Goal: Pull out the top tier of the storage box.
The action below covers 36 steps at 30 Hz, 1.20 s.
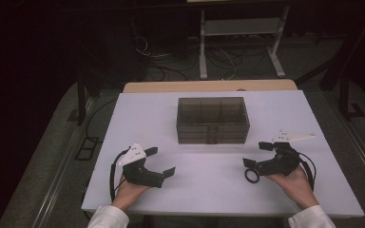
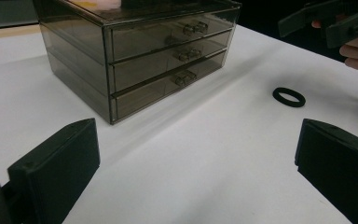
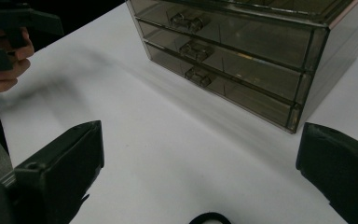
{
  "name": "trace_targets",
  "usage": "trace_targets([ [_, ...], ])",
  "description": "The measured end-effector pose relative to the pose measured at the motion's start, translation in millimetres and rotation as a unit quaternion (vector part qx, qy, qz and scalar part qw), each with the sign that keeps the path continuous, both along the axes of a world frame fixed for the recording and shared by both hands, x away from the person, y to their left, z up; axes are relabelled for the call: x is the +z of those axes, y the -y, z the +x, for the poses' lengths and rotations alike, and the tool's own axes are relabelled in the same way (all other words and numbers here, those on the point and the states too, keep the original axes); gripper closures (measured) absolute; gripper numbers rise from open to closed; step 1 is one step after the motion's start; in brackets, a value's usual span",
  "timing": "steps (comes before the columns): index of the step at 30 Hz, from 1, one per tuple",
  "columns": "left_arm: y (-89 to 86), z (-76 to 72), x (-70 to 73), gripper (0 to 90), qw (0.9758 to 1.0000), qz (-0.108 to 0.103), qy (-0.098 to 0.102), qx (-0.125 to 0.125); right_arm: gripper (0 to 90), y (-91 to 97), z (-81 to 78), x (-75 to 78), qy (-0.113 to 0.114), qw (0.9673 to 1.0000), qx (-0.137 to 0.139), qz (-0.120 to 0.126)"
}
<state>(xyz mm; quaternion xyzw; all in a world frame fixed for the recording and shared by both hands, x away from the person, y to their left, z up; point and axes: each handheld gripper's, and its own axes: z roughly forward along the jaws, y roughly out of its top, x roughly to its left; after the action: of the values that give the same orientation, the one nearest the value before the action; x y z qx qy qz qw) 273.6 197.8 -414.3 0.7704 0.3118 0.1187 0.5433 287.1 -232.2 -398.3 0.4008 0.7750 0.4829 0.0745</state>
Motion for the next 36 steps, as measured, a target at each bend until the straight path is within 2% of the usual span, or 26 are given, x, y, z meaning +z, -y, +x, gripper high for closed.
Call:
trace_targets([
  [10, 0.6, -0.1, -0.3, 0.0, 1.0000, 0.001, -0.001, 0.000, 0.4, -4.1, 8.4, 2.9, -0.002, 1.0000, -0.002, 0.002],
  [17, 0.5, 0.0, -0.5, 0.0, 1.0000, 0.000, -0.001, -0.001, 0.4, -11.7, 16.8, 6.0, -0.008, 0.9999, 0.000, 0.012],
  [29, 0.4, -0.1, -0.3, 0.0, 1.0000, 0.000, -0.001, -0.002, 0.4, -28.9, 30.6, 1.7, -0.041, 0.9980, -0.003, 0.047],
  [36, 0.9, -0.1, -0.5, 0.0, 1.0000, -0.001, -0.002, -0.002, 0.4, -33.0, 35.8, -2.2, -0.057, 0.9964, -0.008, 0.062],
])
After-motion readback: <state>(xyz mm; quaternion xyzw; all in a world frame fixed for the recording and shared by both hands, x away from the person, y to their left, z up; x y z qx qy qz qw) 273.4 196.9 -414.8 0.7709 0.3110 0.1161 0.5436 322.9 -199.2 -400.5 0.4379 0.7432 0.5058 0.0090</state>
